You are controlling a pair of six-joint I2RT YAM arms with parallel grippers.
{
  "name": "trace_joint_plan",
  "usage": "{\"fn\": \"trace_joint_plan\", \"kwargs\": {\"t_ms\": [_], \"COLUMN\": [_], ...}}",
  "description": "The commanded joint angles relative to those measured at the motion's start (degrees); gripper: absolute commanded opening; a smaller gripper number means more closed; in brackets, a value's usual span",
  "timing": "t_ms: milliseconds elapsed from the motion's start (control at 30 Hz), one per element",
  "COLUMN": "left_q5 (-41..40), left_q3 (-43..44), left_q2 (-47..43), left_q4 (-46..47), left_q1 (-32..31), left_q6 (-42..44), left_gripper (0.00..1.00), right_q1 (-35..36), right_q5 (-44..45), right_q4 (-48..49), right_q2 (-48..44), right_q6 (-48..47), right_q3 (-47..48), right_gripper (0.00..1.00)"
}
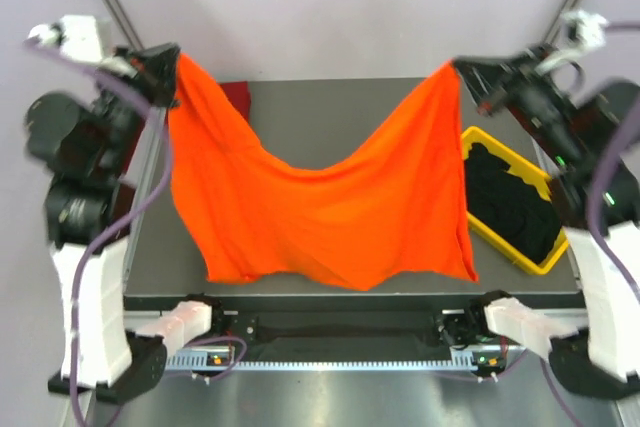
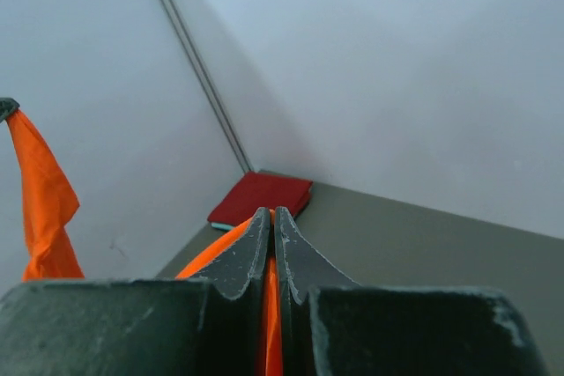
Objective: Fold and stack the t-shirts
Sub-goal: Flatten the tshirt out
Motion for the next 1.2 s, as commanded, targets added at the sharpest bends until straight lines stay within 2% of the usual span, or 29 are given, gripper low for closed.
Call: {"fn": "trace_joint_plan", "kwargs": {"t_ms": [0, 100, 167, 200, 233, 267, 333, 433, 567, 667, 700, 767, 800, 867, 900, 967, 1000, 1100, 1167], "left_q5": [-2.90, -9.04, -13.16, -13.62, -13.97, -13.11, -10.83, -10.20, -4.24, -0.97, -0.97, -1.32, -1.84, -2.20, -2.37, -2.03, -2.55, -3.86, -4.31], "left_q3": [-5.84, -4.82, 3.51, 10.85, 14.58, 18.36, 28.44, 29.29, 27.72, 18.69, 11.35, 2.88, -5.25, -12.42, -19.76, -28.14, -36.98, -51.77, -55.68], "left_q2": [7.28, 14.83, 23.41, 26.25, 28.80, 33.26, 36.46, 35.77, 33.06, 26.84, 24.54, 16.75, 14.09, 6.20, 3.45, -4.96, -7.80, -16.51, -20.03], "left_q4": [16.47, 22.66, 23.73, 23.91, 24.26, 24.17, 26.09, 30.32, 31.64, 32.17, 33.56, 35.59, 36.12, 34.38, 33.32, 31.21, 31.03, 28.40, 21.91], "left_q1": [-0.17, 0.01, 0.36, 0.88, 1.15, 1.50, 2.03, 2.03, 2.03, 1.94, 1.77, 1.33, 0.98, 0.89, 0.89, 0.89, 0.89, 0.89, 0.89], "left_q6": [8.55, 9.71, 11.29, 10.77, 10.33, 8.59, 6.20, 3.13, 0.49, -0.22, -0.65, -1.10, -2.23, -3.81, -5.91, -7.68, -9.69, -12.34, -13.05], "left_gripper": [0.00, 0.00, 0.00, 0.00, 0.00, 0.00, 0.00, 0.00, 0.00, 0.00, 0.00, 0.00, 0.00, 0.00, 0.00, 0.00, 0.00, 0.00, 0.00], "right_q1": [0.43, 0.08, -1.75, -2.64, -3.43, -4.22, -4.58, -5.54, -6.95, -6.95, -6.95, -6.95, -6.95, -6.86, -6.86, -6.86, -6.60, -5.20, -2.83], "right_q5": [-1.59, -1.07, -1.41, -2.28, -2.55, -2.38, -2.03, -2.38, -3.25, -3.96, -3.96, -3.79, -3.61, -2.92, -2.91, -3.26, -3.26, -4.05, -2.83], "right_q4": [11.13, 16.84, 18.97, 20.90, 21.61, 21.97, 20.22, 17.75, 19.50, 25.20, 26.01, 26.62, 28.20, 29.17, 29.18, 28.65, 27.78, 27.24, 25.15], "right_q2": [9.53, 18.15, 24.47, 26.58, 30.09, 31.43, 34.76, 36.45, 33.38, 26.97, 24.09, 20.91, 17.24, 13.88, 12.38, 8.86, 7.72, 2.02, 0.34], "right_q6": [-0.58, -1.55, -1.29, -0.85, -0.24, 0.47, -0.57, -2.34, -5.13, -6.29, -6.47, -7.25, -7.26, -7.61, -7.61, -7.09, -6.82, -4.98, -4.71], "right_q3": [3.06, 7.98, 11.32, 14.91, 16.51, 18.18, 23.80, 29.44, 25.42, 11.90, 6.13, -0.23, -7.31, -13.76, -19.19, -23.88, -27.90, -36.69, -40.84], "right_gripper": [0.00, 0.00, 0.00, 0.00, 0.00, 0.00, 0.00, 0.00, 0.00, 0.00, 0.00, 0.00, 0.00, 0.00, 0.00, 0.00, 0.00, 0.00, 0.00]}}
